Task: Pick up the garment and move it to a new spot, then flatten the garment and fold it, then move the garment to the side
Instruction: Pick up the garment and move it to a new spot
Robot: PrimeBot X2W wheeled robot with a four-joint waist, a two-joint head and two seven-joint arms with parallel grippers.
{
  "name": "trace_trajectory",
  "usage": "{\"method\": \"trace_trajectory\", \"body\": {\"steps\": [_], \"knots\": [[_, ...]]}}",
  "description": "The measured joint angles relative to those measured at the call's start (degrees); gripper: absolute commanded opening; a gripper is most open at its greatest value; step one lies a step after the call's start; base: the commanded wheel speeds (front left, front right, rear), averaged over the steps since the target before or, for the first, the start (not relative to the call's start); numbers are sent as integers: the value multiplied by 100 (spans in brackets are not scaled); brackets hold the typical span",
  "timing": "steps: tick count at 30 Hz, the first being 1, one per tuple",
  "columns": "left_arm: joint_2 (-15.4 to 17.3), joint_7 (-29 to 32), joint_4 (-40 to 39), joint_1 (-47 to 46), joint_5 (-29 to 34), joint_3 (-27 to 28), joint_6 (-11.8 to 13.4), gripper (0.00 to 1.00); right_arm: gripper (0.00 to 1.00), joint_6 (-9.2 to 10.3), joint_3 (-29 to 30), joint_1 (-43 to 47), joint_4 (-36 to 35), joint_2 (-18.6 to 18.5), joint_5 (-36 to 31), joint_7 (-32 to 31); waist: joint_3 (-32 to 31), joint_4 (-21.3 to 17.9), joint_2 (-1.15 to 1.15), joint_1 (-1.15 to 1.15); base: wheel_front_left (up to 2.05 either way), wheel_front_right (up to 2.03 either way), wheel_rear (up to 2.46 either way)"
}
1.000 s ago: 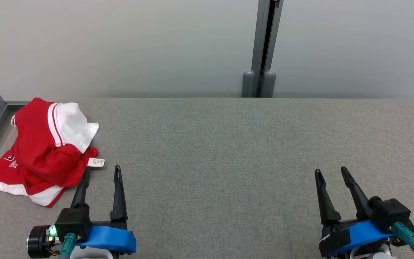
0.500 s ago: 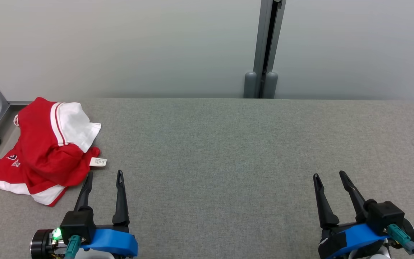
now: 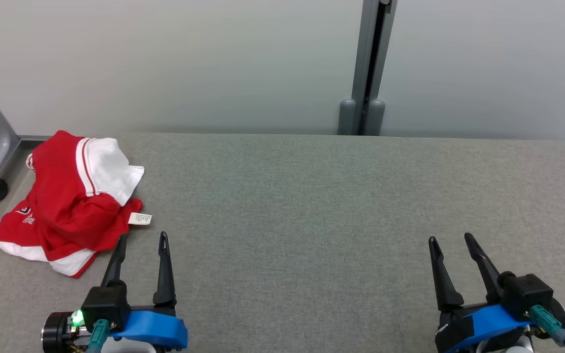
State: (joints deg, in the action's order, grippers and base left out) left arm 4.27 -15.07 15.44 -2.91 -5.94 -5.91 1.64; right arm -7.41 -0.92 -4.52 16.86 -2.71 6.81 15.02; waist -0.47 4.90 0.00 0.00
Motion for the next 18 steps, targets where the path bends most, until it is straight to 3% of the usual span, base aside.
{"method": "trace_trajectory", "body": {"steps": [9, 18], "knots": [[26, 0, 25, -81, 7, 129, 35, 100, 100, -1, -81, -4, 1, -1, 64, 1, -7, 316, 0, 0, 0, 0, 0], [92, 0, 71, -110, 7, 205, 37, 100, 100, -1, -130, -5, 35, -1, 87, 2, -42, 913, 0, 0, 0, 0, 0]]}}
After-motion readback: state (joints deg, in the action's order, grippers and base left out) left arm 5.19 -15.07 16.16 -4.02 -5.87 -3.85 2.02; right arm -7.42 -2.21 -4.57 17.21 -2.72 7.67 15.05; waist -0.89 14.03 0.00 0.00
